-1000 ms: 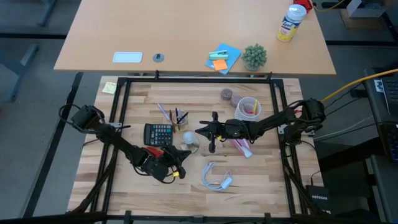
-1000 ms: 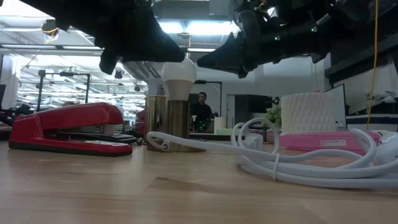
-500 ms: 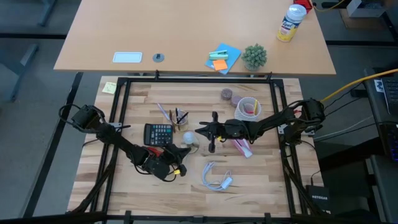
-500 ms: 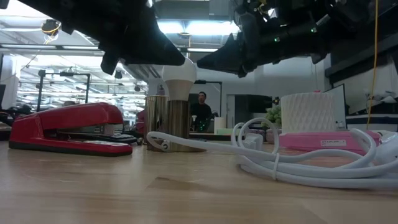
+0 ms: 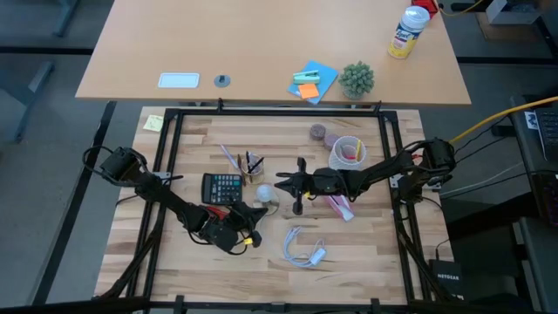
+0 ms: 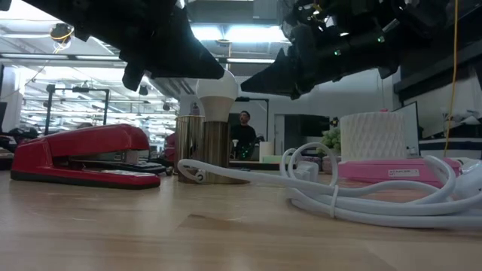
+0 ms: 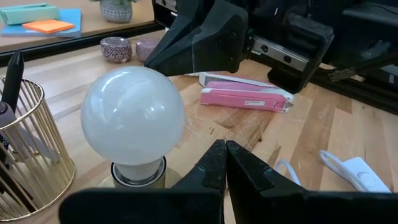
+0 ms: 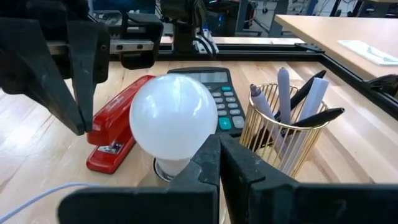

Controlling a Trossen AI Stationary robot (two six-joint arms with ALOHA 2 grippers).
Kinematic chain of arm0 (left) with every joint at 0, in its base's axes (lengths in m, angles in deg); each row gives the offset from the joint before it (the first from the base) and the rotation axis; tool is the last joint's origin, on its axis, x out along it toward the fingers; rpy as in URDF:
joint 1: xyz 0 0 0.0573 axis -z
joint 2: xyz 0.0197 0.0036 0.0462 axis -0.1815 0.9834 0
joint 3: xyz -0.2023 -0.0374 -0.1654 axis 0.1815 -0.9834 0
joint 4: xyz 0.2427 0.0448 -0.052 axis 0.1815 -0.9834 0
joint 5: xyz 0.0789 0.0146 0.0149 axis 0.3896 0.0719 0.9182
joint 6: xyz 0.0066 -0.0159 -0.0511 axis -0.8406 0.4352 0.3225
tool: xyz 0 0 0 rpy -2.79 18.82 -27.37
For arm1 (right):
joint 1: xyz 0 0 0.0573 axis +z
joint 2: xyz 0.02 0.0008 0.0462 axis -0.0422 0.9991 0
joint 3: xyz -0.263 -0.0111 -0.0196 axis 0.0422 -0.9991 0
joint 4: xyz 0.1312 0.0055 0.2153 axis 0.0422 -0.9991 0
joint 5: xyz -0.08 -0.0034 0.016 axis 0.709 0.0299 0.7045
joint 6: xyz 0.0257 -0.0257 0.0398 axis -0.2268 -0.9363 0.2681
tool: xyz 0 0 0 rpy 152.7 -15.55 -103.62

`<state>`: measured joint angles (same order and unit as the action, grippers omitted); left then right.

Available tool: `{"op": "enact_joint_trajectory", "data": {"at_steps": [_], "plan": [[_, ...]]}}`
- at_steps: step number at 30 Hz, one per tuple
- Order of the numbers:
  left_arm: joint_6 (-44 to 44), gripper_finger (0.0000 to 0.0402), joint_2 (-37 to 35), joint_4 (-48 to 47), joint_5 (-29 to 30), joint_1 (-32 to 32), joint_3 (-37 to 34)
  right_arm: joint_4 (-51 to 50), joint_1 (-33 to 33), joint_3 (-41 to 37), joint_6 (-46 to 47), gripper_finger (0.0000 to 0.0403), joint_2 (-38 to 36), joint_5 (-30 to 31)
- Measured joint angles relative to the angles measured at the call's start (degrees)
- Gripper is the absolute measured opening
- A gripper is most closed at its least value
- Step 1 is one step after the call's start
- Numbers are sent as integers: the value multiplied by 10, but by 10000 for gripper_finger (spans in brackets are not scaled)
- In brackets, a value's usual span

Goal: Screw lightbulb
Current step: Insert the white lightbulb into the gold lamp

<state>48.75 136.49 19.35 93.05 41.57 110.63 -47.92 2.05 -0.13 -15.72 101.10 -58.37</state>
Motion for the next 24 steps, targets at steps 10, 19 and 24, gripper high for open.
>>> {"op": "enact_joint_trajectory", "data": {"at_steps": [10,19,24], "plan": [[0,3,-1,-1,0,0,0,-2,0,0,1,7,0,2],[0,4,-1,-1,0,0,0,-2,0,0,1,7,0,5],[0,4,-1,-1,0,0,0,-2,0,0,2,7,0,5]]}}
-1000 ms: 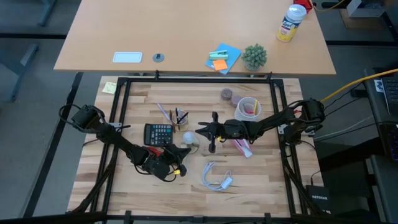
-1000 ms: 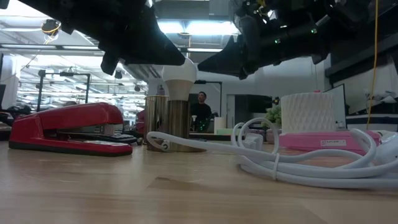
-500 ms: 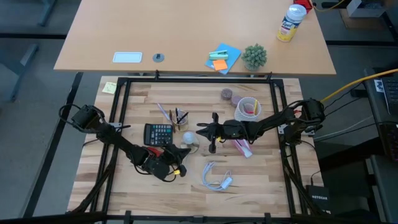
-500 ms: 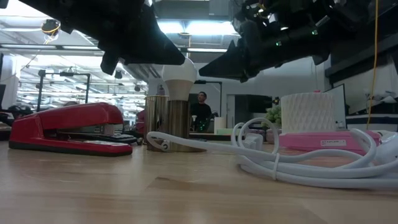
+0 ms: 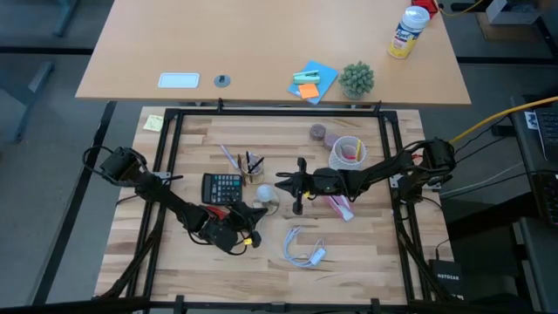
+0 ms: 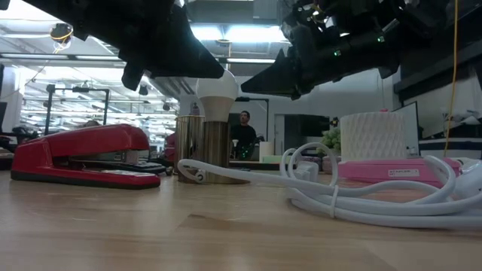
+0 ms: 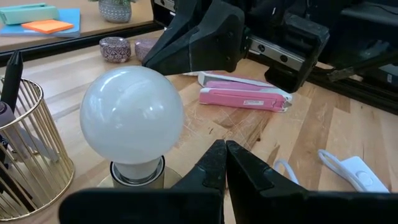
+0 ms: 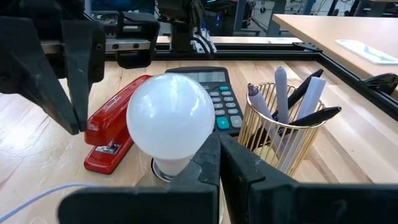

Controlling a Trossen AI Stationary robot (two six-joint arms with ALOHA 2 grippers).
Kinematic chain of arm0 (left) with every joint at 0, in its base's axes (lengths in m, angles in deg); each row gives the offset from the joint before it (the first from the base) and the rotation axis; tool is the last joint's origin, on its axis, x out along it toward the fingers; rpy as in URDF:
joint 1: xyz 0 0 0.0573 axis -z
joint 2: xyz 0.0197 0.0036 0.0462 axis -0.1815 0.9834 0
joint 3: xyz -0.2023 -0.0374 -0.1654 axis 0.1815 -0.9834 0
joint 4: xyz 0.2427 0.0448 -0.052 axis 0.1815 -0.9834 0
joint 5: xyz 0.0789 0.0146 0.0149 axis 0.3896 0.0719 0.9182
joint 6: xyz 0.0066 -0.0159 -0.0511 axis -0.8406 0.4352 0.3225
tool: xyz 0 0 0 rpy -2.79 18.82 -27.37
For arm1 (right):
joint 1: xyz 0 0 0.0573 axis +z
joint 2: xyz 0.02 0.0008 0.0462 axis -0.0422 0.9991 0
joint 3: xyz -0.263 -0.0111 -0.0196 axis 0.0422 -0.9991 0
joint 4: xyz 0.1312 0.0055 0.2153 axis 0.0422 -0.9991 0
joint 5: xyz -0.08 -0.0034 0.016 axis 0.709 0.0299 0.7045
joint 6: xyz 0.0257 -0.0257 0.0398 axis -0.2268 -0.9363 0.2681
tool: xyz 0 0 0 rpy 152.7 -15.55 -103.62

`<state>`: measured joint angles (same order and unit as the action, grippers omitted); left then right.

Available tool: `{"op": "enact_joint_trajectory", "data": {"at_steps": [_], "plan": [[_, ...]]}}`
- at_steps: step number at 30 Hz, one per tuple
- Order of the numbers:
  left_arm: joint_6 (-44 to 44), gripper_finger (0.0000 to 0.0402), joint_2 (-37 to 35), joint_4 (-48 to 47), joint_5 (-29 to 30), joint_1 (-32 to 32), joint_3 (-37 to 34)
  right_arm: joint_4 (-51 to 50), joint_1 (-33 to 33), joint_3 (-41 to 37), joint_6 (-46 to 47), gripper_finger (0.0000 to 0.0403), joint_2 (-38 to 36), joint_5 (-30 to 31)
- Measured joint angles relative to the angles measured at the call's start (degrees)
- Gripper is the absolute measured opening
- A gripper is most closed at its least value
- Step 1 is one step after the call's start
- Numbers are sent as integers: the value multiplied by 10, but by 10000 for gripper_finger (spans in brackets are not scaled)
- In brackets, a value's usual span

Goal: Screw lightbulb
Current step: Insert the white lightbulb into the gold lamp

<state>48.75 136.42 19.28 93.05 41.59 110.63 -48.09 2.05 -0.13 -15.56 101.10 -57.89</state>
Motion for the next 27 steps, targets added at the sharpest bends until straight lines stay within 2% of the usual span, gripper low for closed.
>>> {"op": "enact_joint_trajectory", "data": {"at_steps": [27], "plan": [[0,4,0,0,0,0,0,0,0,0,-22,8,0,0]]}}
